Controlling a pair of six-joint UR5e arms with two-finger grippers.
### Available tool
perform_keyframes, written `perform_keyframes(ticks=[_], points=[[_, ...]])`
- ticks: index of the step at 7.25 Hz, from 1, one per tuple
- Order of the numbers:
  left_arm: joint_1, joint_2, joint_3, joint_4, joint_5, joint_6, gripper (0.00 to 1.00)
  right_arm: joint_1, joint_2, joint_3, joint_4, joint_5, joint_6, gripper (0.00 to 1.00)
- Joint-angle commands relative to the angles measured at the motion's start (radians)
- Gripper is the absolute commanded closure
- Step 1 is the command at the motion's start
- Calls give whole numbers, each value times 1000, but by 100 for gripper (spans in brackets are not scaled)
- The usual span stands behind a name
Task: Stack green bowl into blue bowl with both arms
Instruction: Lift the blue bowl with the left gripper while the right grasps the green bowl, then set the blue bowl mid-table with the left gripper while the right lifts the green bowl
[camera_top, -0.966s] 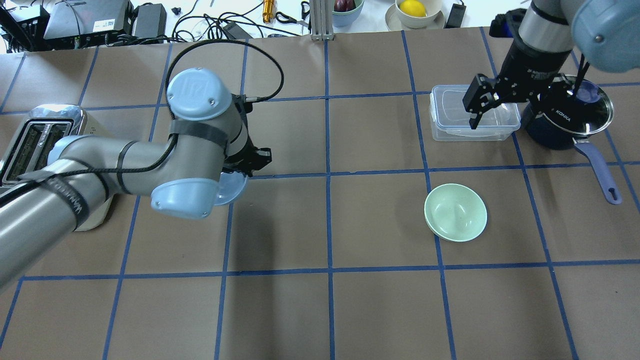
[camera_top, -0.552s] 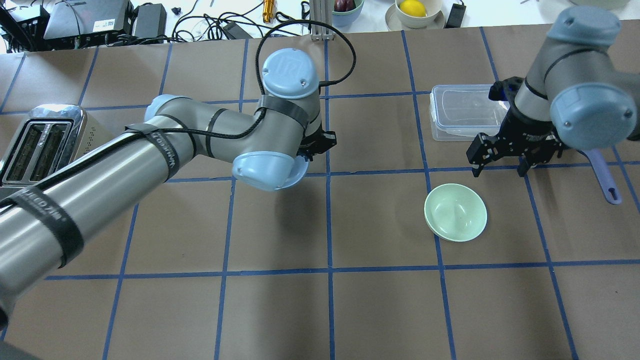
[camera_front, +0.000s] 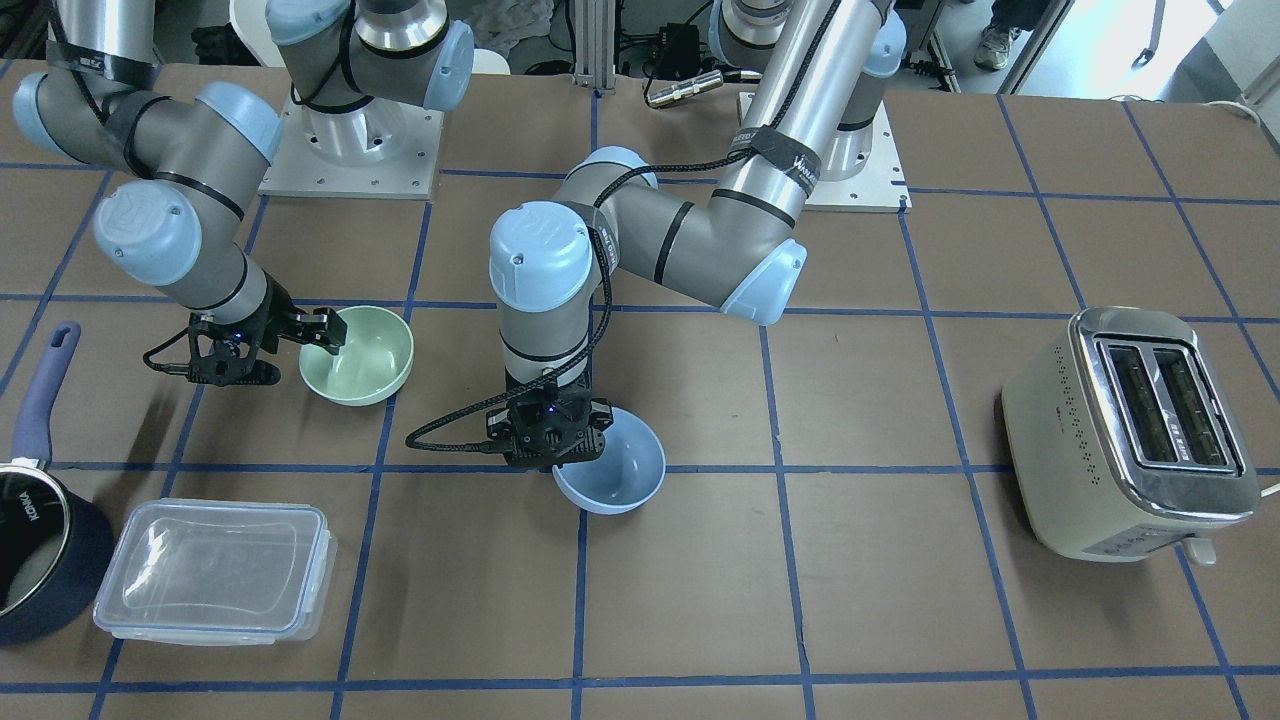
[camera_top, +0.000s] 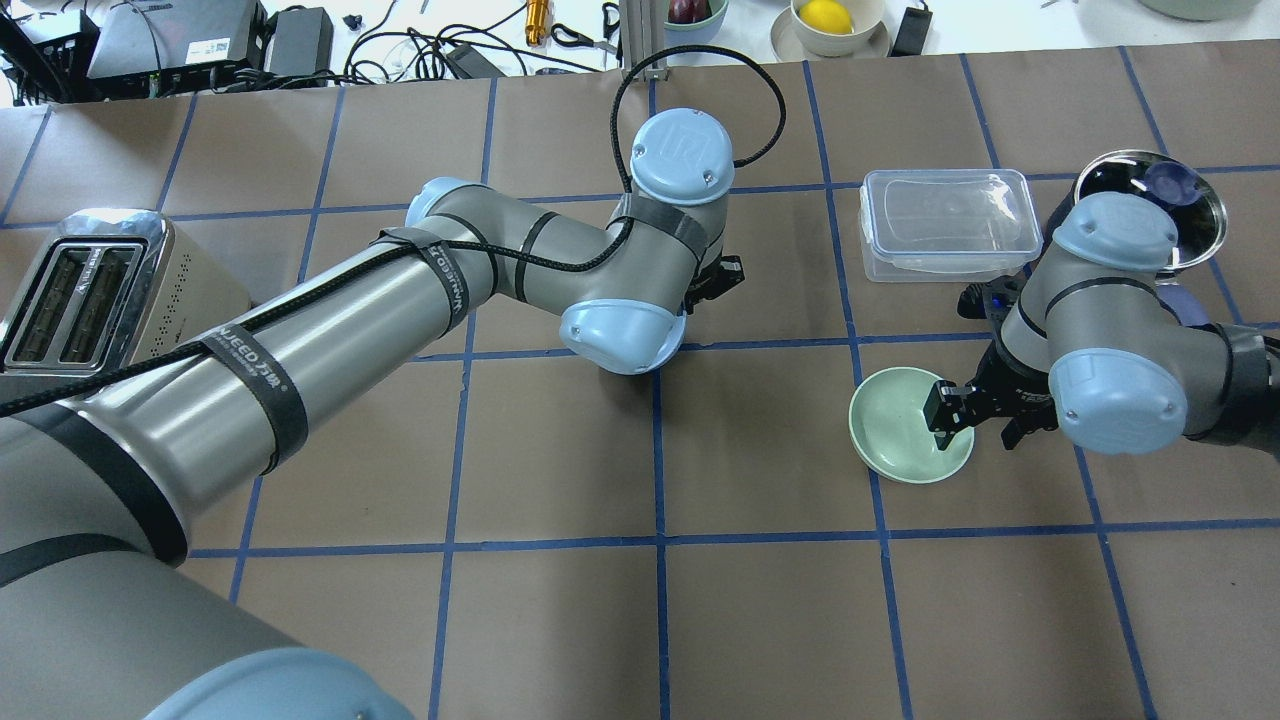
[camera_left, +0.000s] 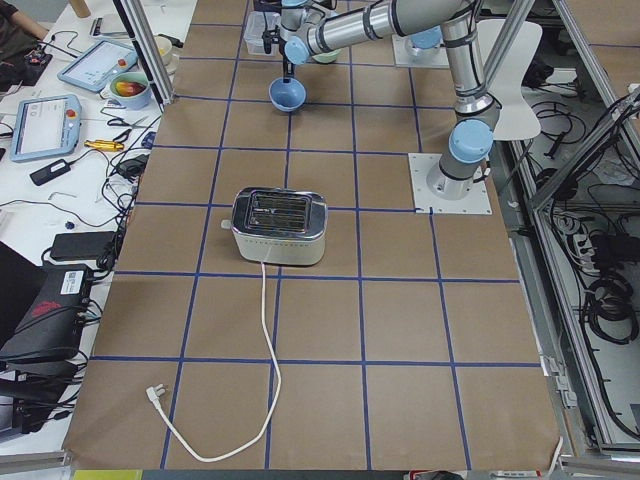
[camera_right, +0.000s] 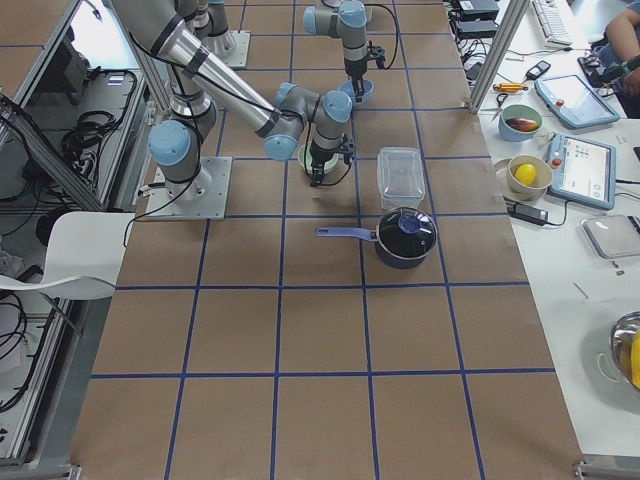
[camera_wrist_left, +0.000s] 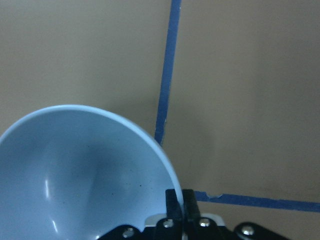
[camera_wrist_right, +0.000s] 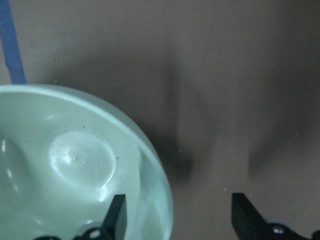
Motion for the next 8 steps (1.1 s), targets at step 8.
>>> perform_keyframes(ticks=[8], points=[[525, 506, 82, -525, -72, 788, 0, 183, 114, -366, 73, 302, 254, 100]])
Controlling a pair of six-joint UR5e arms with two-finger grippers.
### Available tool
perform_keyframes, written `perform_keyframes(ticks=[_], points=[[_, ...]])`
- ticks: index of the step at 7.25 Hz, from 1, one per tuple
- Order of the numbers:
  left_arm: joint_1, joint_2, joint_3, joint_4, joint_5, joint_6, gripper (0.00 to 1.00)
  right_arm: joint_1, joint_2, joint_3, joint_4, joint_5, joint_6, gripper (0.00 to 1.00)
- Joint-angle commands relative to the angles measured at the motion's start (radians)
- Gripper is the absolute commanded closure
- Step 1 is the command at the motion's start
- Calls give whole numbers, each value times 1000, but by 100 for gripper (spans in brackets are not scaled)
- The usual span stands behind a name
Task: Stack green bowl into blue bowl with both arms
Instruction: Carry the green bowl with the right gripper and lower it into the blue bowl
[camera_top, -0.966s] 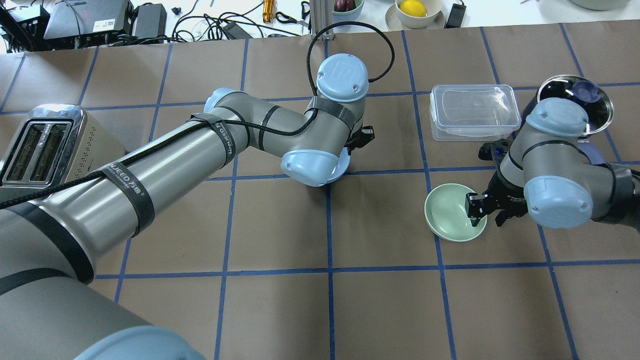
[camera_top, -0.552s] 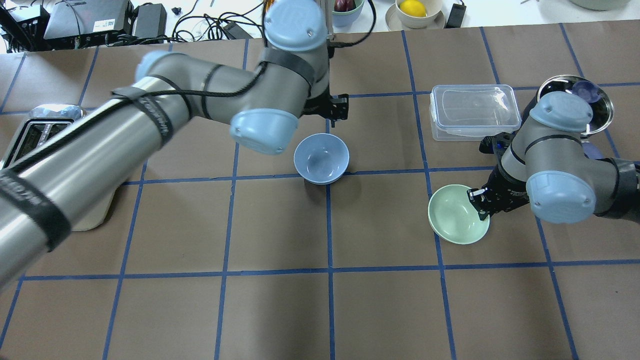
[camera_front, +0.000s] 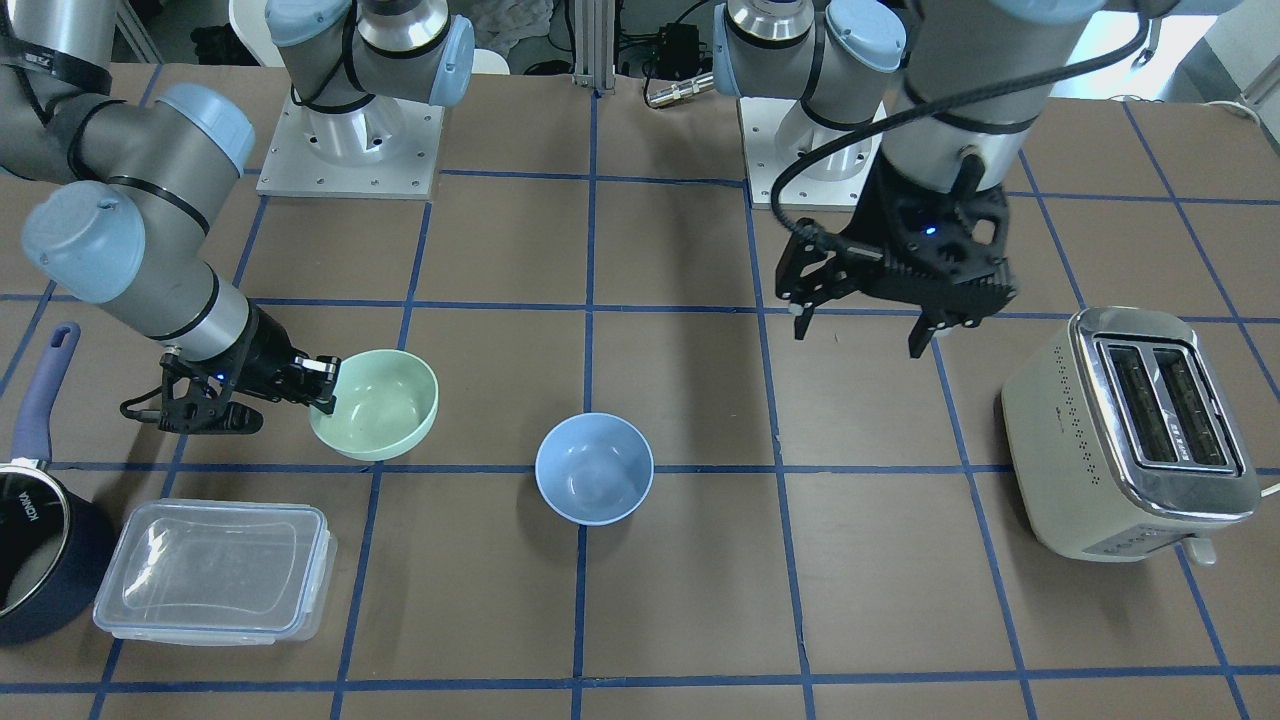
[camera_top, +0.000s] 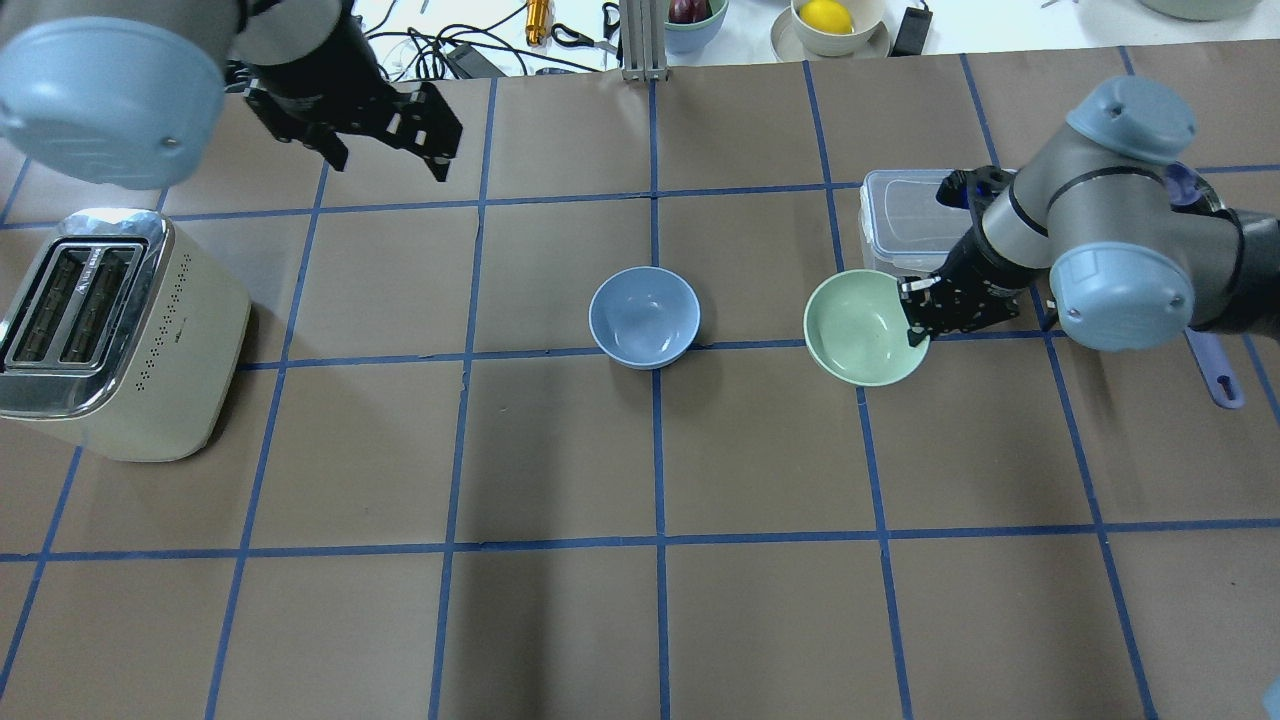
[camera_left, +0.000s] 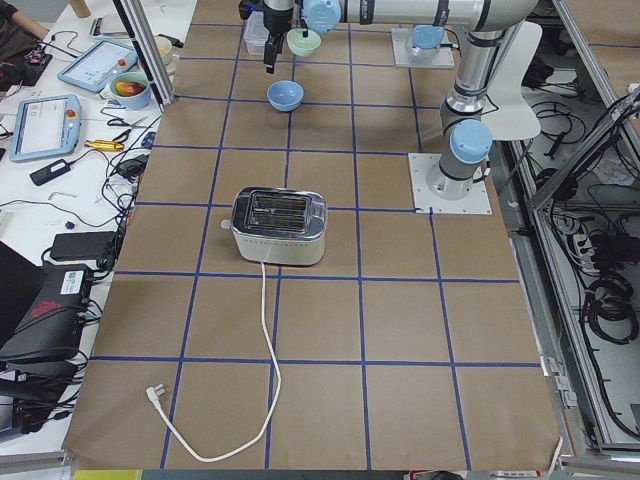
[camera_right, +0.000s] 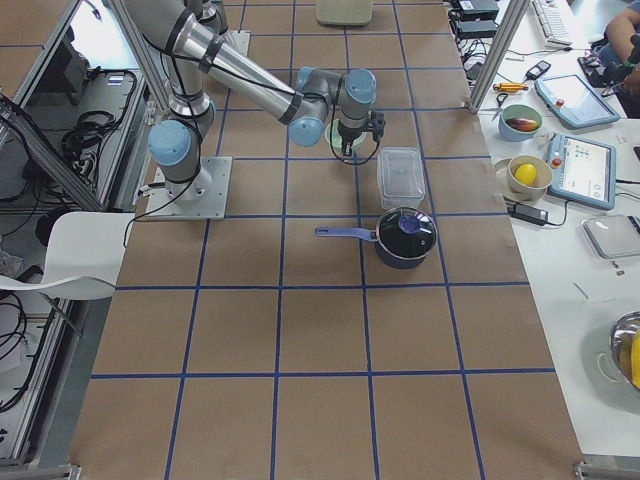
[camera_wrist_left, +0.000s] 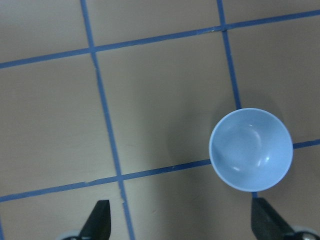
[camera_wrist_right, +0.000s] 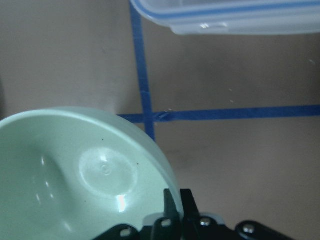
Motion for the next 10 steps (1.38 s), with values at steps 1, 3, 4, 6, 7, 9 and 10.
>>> perform_keyframes(ticks=[1, 3, 4, 6, 7, 9, 10], points=[[83, 57, -24, -24, -4, 26, 0, 164, 93, -171, 4, 48, 231, 100], [80, 74, -58, -9, -3, 13, 0, 296, 175, -256, 4, 47, 368, 100], [78, 74, -57, -9, -4, 7, 0, 343, 207, -260, 4, 41, 370, 100], [83, 68, -47, -10, -10, -3, 0, 360, 232, -259, 2, 36, 364, 100], [81, 73, -40, -12, -4, -62, 0, 360, 239, -259, 2, 35, 360, 100], [81, 63, -41, -12, -12, -90, 0, 360, 256, -262, -1, 35, 363, 100], [81, 60, -43, -12, -13, -90, 0, 360, 259, -262, -2, 35, 361, 47]])
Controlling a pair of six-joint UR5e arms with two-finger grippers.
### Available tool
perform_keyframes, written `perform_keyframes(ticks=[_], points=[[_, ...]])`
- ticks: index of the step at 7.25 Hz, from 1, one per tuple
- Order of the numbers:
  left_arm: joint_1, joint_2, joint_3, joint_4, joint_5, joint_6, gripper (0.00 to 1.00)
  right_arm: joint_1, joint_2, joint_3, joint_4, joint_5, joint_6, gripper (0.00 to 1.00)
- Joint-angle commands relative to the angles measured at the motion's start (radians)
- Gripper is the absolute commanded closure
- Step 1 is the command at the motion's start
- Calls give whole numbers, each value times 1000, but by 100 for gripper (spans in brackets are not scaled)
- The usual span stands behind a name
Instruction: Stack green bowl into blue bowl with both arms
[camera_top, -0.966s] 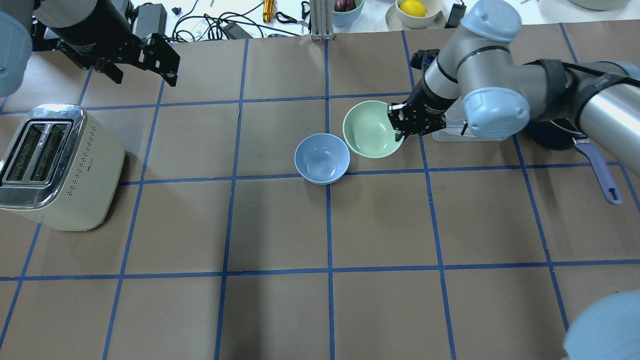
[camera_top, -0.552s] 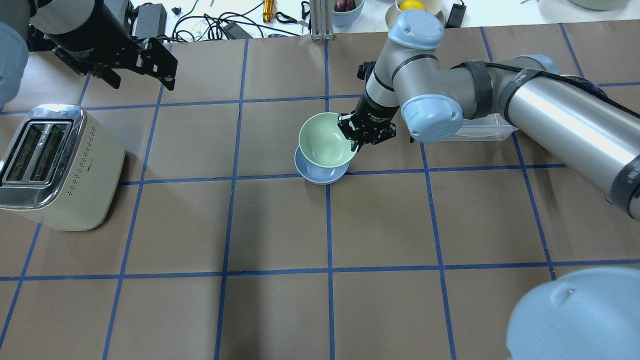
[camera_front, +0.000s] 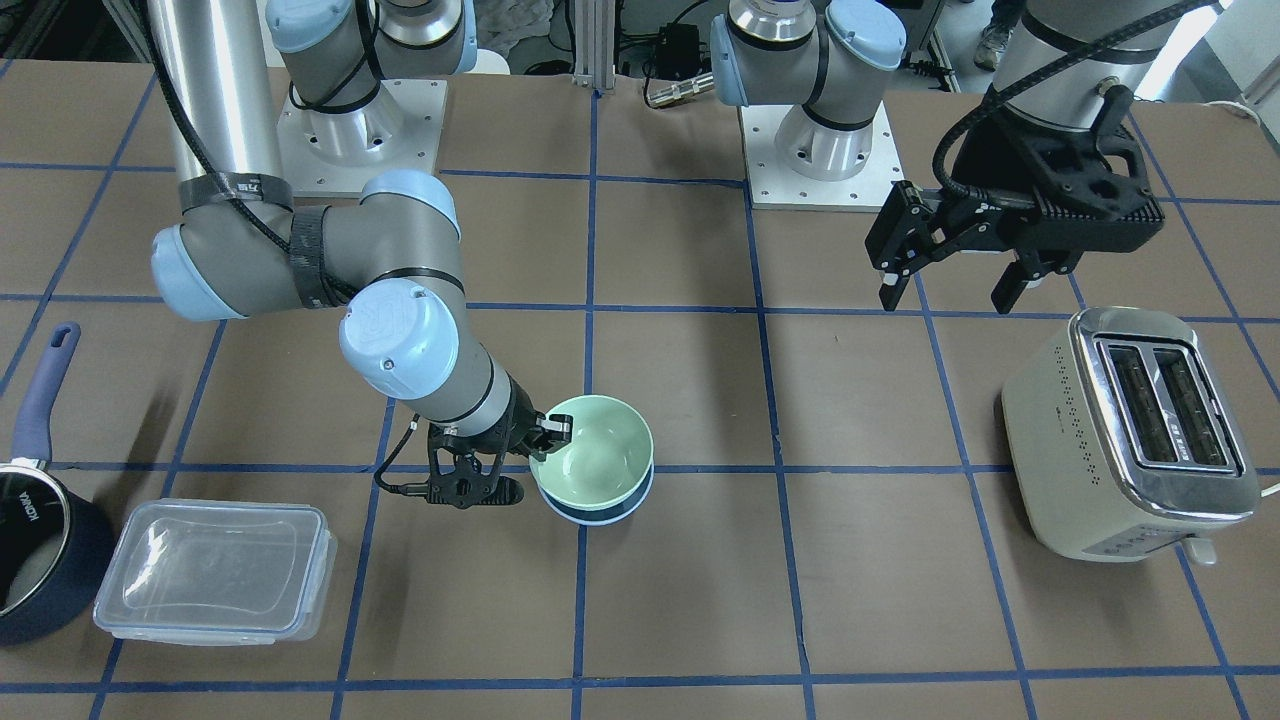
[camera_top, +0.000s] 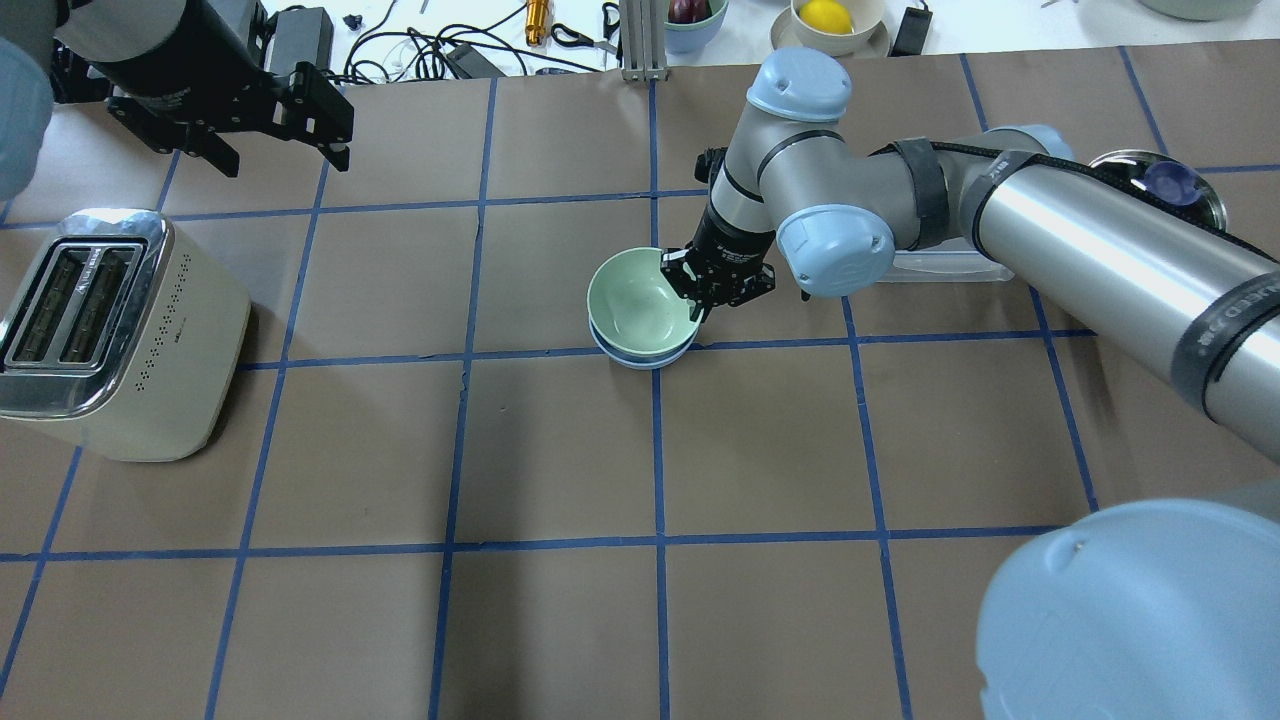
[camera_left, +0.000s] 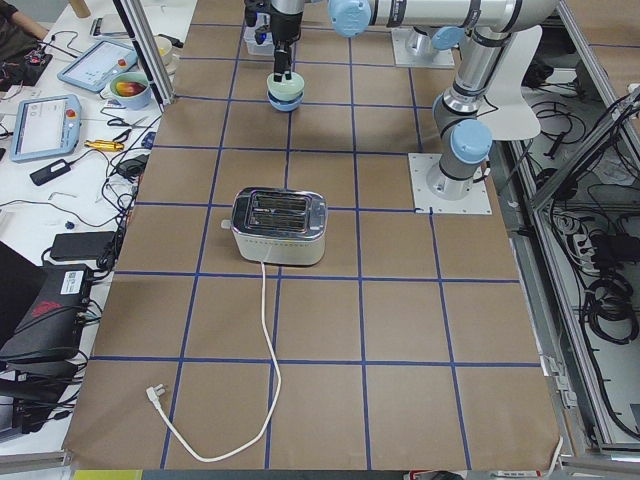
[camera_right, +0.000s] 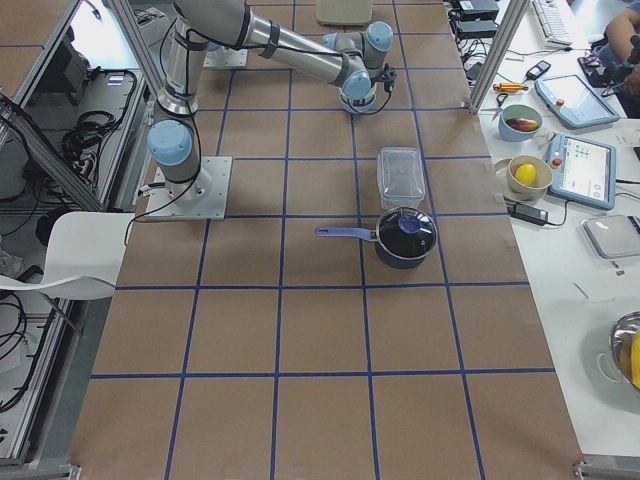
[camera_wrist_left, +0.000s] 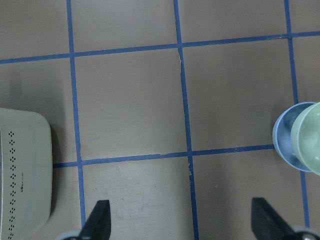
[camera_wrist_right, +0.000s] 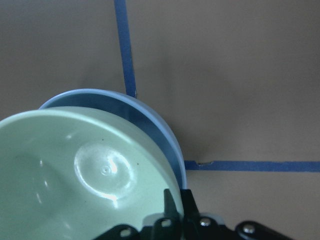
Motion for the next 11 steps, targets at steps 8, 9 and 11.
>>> perform_keyframes(ticks=[8, 9, 11], points=[[-2, 2, -15, 1, -3, -9, 0, -131, -234, -336, 564, -226, -195, 0], [-2, 0, -12, 1, 0, -9, 0, -173, -297, -333, 627, -245, -292, 0], [-3, -11, -4, 1, 0, -28, 0, -201, -380, -292, 661, -273, -355, 0]])
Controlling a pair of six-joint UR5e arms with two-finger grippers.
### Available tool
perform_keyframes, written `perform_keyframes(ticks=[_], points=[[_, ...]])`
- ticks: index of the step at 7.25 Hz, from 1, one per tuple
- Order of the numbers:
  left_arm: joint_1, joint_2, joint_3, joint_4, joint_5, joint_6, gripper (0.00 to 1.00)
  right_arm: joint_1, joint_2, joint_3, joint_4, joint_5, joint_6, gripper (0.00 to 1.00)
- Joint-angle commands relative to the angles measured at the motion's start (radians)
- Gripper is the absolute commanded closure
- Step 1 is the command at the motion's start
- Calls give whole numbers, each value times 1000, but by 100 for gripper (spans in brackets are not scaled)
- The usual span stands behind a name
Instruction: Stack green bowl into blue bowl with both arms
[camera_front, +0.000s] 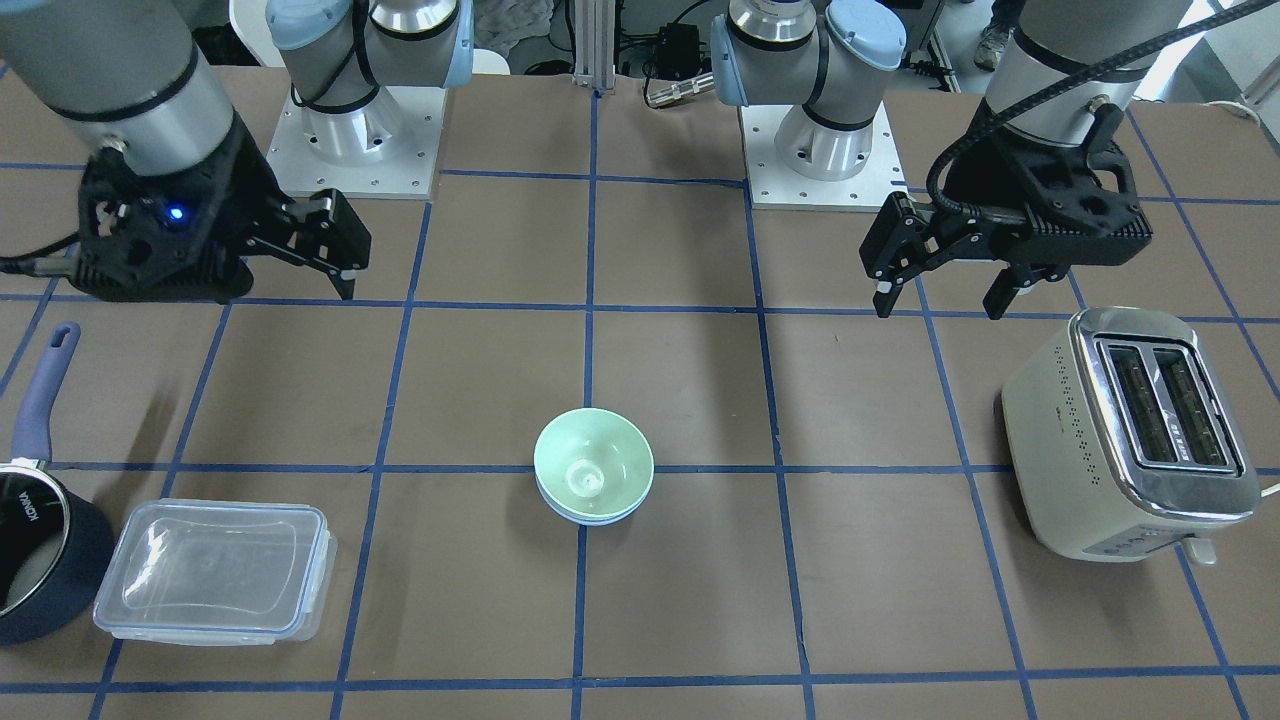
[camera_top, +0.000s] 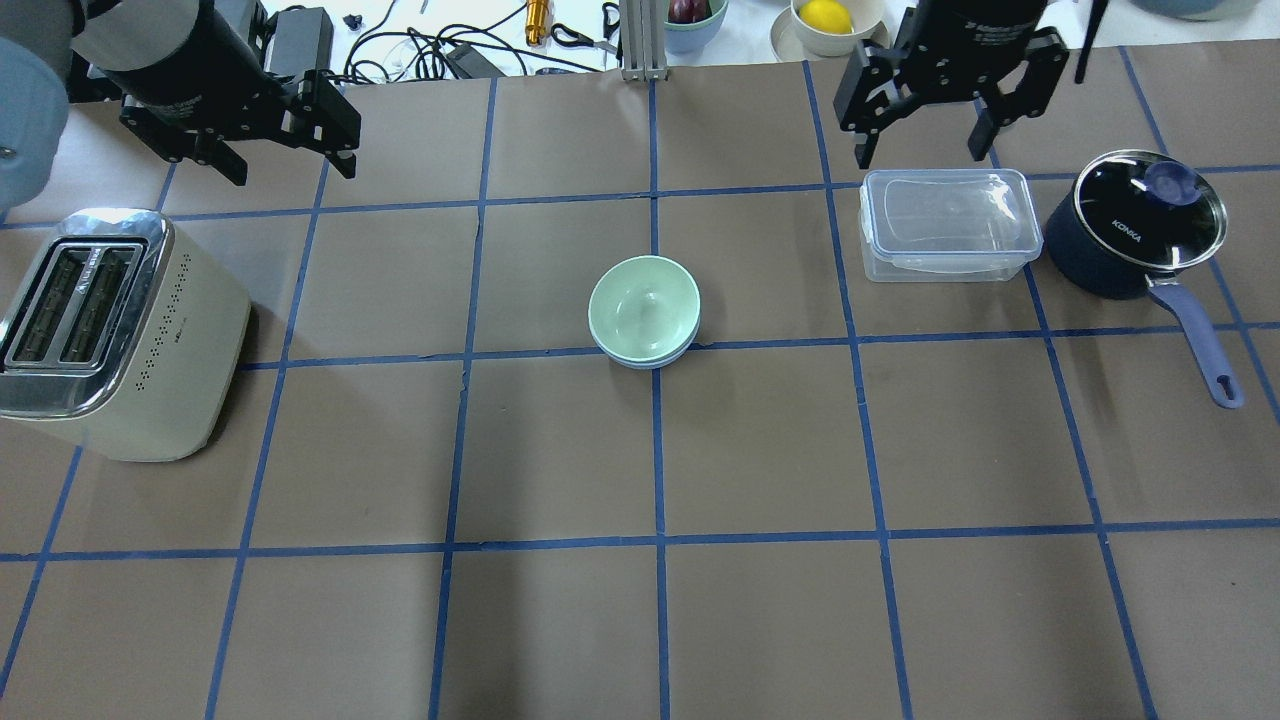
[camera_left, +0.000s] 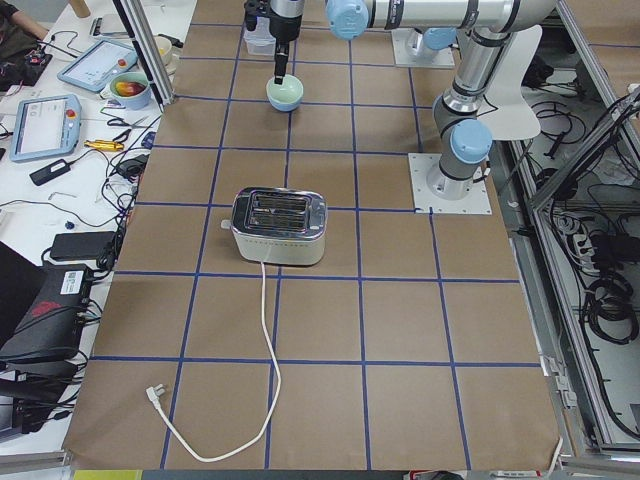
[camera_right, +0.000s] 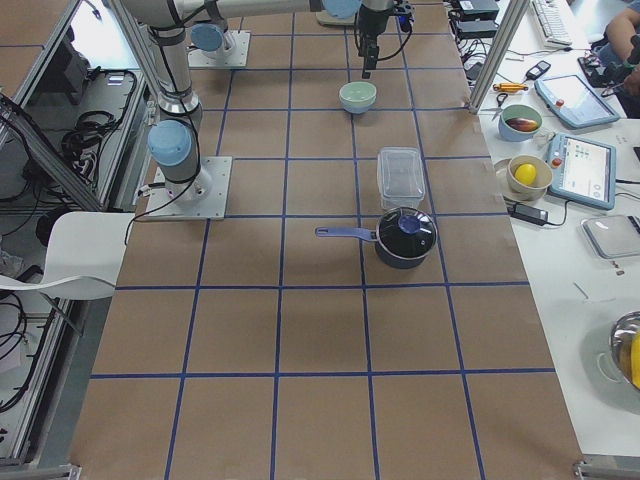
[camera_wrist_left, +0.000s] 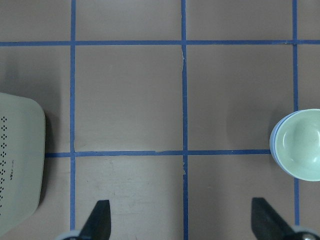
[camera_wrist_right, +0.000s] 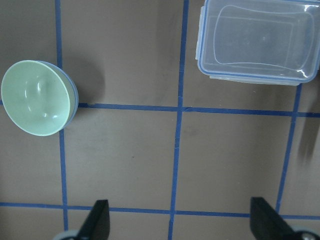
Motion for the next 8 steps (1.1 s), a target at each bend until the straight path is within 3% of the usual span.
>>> perform_keyframes(ticks=[1, 4, 8], points=[[-2, -5, 3, 0, -1, -28, 0, -16, -78, 65, -15, -14, -31, 0], [-10, -5, -3, 0, 0, -29, 0, -7, -86, 87, -114, -11, 48, 0], [-13, -2, -4, 0, 0, -29, 0, -7, -85, 87, -112, -9, 50, 0]])
